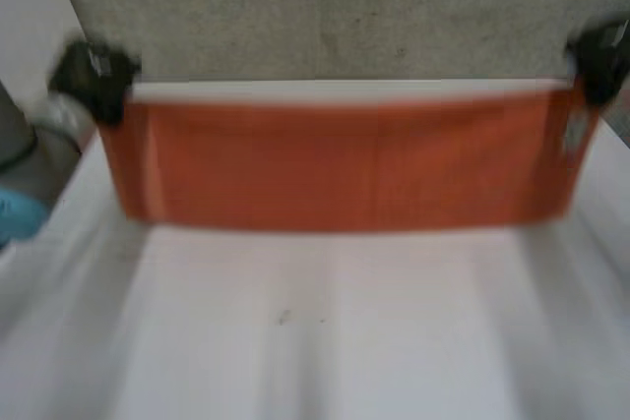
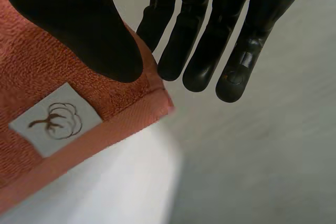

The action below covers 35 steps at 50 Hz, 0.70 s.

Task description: Fold the laundry

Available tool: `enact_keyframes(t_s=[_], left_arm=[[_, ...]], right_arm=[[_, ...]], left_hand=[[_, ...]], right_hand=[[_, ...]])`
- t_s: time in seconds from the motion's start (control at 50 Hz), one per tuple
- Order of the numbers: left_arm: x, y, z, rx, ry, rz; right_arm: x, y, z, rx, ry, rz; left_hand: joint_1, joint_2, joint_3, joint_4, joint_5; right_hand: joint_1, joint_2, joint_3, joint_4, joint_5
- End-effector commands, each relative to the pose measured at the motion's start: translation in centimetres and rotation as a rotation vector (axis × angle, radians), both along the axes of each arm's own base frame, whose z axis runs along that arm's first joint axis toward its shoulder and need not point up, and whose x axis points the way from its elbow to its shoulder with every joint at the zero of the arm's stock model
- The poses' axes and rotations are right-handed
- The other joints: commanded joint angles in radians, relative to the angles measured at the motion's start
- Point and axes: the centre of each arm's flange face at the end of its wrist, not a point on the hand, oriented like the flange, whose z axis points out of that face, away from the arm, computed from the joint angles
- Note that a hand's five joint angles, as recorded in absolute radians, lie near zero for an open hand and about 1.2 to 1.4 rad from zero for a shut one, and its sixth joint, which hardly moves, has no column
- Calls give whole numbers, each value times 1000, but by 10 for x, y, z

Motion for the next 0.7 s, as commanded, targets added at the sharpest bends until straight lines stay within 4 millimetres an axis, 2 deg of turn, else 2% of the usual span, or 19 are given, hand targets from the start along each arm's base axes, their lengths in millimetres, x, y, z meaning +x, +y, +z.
enact_keyframes(t_s=[0.02, 0.06, 0.08, 0.12, 0.14, 0.16, 0.18, 0.2, 0.22, 0.24, 0.28, 0.3, 0.36, 0.38, 0.44, 0.46, 0.54, 0.64, 0.7], left_arm=[[-1, 7, 148, -570, 283, -20], [2, 10, 154, -591, 317, -22], [5, 9, 148, -557, 322, -13], [5, 9, 136, -502, 312, -7], [5, 9, 136, -501, 312, -7], [4, 7, 113, -412, 294, 1], [4, 8, 104, -381, 289, 3], [4, 8, 104, -381, 289, 3], [4, 8, 95, -352, 285, 5], [4, 9, 63, -263, 269, 6], [3, 11, 43, -213, 258, -2], [3, 12, 23, -170, 247, -12], [1, 15, -8, -108, 230, -33], [1, 17, -29, -66, 218, -42], [0, 21, -57, -8, 206, -47], [0, 24, -76, 35, 199, -44], [2, 36, -114, 141, 174, -34], [6, 50, -131, 214, 159, -22], [19, 62, -135, 272, 142, 15]], right_arm=[[-2, 31, 146, -571, -274, 50], [-2, 39, 144, -559, -300, 63], [-2, 38, 136, -531, -298, 63], [0, 37, 118, -464, -288, 70], [2, 36, 99, -393, -276, 82], [4, 36, 89, -356, -271, 91], [4, 36, 89, -356, -271, 91], [5, 36, 78, -317, -266, 95], [7, 36, 46, -216, -252, 104], [8, 36, 35, -181, -246, 104], [8, 36, 24, -151, -239, 102], [8, 37, -7, -63, -219, 94], [8, 39, -35, 17, -195, 87], [8, 38, -53, 66, -180, 83], [9, 38, -77, 135, -163, 83], [10, 37, -91, 173, -152, 87], [9, 38, -118, 256, -126, 77], [5, 45, -127, 321, -78, 66], [2, 57, -124, 393, -15, 68]], left_hand=[[256, 198, 203, 201, 262], [256, 198, 203, 201, 262], [256, 198, 203, 201, 262], [256, 198, 203, 201, 262], [256, 198, 203, 201, 262], [256, 198, 203, 201, 262], [256, 198, 203, 201, 262], [256, 198, 203, 201, 262], [256, 198, 203, 201, 262], [256, 198, 203, 201, 262], [256, 198, 203, 201, 262], [256, 198, 203, 201, 262], [256, 198, 203, 201, 262], [256, 198, 203, 201, 262], [256, 198, 203, 201, 262], [256, 198, 203, 201, 262], [256, 198, 203, 201, 262], [256, 198, 203, 201, 262], [256, 198, 203, 201, 262]], right_hand=[[428, 208, 213, 204, 230], [428, 208, 213, 204, 230], [428, 208, 213, 204, 230], [428, 208, 213, 204, 230], [428, 208, 213, 204, 230], [428, 208, 213, 204, 230], [428, 208, 213, 204, 230], [428, 208, 213, 204, 230], [428, 208, 213, 204, 230], [428, 208, 213, 204, 230], [428, 208, 213, 204, 230], [428, 208, 213, 204, 230], [428, 208, 213, 204, 230], [428, 208, 213, 204, 230], [428, 208, 213, 204, 230], [428, 208, 213, 204, 230], [428, 208, 213, 204, 230], [428, 208, 213, 204, 230], [428, 208, 213, 204, 230]])
